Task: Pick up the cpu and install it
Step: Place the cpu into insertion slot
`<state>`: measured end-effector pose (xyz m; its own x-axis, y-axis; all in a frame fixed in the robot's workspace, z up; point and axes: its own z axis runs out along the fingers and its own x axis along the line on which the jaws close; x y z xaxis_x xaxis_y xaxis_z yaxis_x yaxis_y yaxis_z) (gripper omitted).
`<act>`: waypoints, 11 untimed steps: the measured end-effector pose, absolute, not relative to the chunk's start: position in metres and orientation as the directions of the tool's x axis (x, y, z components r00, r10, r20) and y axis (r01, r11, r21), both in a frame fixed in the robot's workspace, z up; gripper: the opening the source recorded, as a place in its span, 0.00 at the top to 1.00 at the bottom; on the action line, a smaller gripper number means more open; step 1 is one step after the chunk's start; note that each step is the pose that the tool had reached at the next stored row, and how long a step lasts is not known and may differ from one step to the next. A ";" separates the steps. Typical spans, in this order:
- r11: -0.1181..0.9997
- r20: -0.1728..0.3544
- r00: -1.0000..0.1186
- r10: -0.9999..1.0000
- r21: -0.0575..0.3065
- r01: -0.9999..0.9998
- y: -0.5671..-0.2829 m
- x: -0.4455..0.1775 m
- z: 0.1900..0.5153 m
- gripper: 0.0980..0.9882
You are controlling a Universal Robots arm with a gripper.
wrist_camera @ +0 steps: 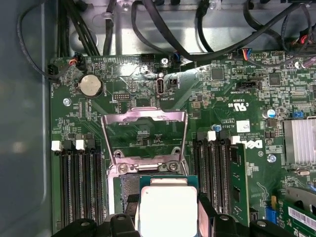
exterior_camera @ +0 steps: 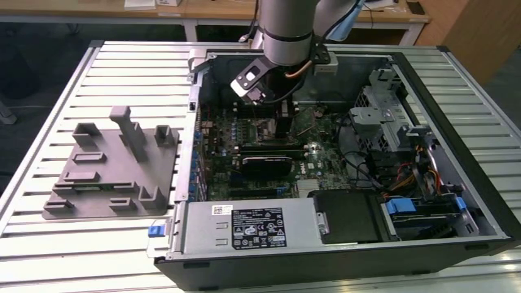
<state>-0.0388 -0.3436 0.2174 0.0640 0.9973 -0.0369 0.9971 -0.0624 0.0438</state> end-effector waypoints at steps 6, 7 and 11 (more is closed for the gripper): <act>-0.029 -0.039 0.031 0.999 0.044 0.999 -0.341 -0.039 0.215 0.50; -0.023 -0.039 0.025 0.999 0.044 0.999 -0.340 -0.039 0.215 0.50; 0.006 -0.040 -0.004 0.999 0.044 0.999 -0.339 -0.039 0.213 0.50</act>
